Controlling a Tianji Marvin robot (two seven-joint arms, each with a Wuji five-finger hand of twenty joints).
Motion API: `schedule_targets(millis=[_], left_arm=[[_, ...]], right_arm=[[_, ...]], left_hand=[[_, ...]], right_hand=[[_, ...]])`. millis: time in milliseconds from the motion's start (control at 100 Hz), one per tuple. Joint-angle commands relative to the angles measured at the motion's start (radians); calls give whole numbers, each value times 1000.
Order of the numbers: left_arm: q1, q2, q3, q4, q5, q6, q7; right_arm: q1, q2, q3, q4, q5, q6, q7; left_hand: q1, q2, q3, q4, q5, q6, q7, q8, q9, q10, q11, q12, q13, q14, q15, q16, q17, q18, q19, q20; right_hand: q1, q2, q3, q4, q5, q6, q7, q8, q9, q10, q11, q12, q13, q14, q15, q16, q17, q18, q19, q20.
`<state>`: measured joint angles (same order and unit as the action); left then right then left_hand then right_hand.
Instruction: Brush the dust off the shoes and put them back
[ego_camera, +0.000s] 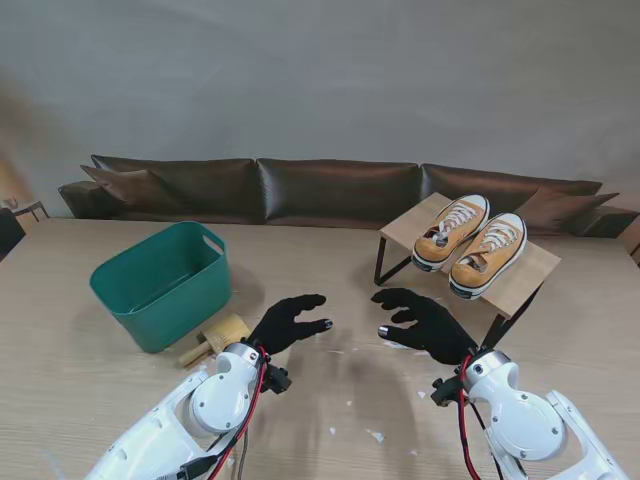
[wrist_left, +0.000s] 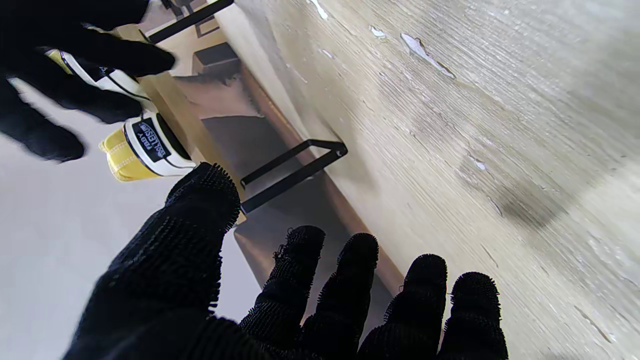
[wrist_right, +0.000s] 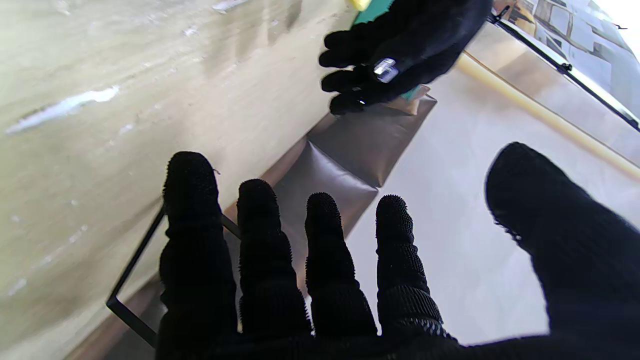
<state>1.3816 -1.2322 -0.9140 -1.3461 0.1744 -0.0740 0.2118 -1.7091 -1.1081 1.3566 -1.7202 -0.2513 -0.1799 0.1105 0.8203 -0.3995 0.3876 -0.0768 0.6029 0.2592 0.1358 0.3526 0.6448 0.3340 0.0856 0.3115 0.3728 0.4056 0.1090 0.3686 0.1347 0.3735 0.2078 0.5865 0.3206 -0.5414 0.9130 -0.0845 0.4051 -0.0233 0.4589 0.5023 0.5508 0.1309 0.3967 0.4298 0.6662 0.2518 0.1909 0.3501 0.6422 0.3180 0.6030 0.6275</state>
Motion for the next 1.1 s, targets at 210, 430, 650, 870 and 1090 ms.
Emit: schedule_targets(millis=[210, 430, 650, 870, 1090], left_arm=[[17, 4, -16, -32, 23, 7, -20], [25, 7, -22, -38, 32, 5, -20], [32, 10, -27, -44, 37, 6, -21], [40, 11, -32, -52, 39, 13, -21], [45, 13, -36, -57, 44, 14, -20]], right_arm=[[-33, 9, 27, -170, -65, 55, 17], [24, 15, 38, -257, -183, 164, 38], [124, 29, 23, -285, -400, 290, 80], [221, 44, -24, -258, -620, 387, 154], [300, 58, -89, -201, -816, 452, 262]], left_hand=[[-3, 0, 3, 16, 19, -19, 4, 1, 0, -11, -3, -6, 7, 1, 3, -10, -10, -20, -6, -6], [-2, 1, 2, 17, 17, -19, 3, 1, 0, -11, -3, -6, 7, 4, 3, -9, -11, -20, -6, -5], [-2, 4, 0, 17, 21, -17, 4, 2, 5, -11, -1, -5, 8, 4, 3, -9, -12, -16, -6, -4], [1, 8, -2, 17, 22, -16, 4, 2, 4, -7, -1, -4, 7, 6, 3, -8, -13, -16, -6, -2], [2, 10, -6, 18, 23, -14, 4, 2, 5, -1, 0, -2, 7, 7, 2, -8, -13, -13, -5, 0]], right_hand=[[-50, 21, -41, 28, 18, -9, -23, -7, 87, 18, 20, 22, 112, 32, 92, 60, -270, 38, 153, 77], [-65, 9, -41, 29, 37, 7, -13, -3, 135, 28, 124, 105, 219, 25, 276, 160, -218, 38, 383, 70], [-71, -32, -54, 23, 79, 9, 17, 6, 155, 14, 314, 264, 303, -45, 655, 315, -148, 6, 597, 90], [-46, -73, -105, 16, 108, 9, 35, 21, 119, -15, 495, 458, 302, -118, 891, 401, -151, -25, 655, 104], [-24, -74, -185, 23, 116, 0, 31, 43, 31, -33, 589, 612, 235, -151, 963, 448, -207, -50, 636, 116]])
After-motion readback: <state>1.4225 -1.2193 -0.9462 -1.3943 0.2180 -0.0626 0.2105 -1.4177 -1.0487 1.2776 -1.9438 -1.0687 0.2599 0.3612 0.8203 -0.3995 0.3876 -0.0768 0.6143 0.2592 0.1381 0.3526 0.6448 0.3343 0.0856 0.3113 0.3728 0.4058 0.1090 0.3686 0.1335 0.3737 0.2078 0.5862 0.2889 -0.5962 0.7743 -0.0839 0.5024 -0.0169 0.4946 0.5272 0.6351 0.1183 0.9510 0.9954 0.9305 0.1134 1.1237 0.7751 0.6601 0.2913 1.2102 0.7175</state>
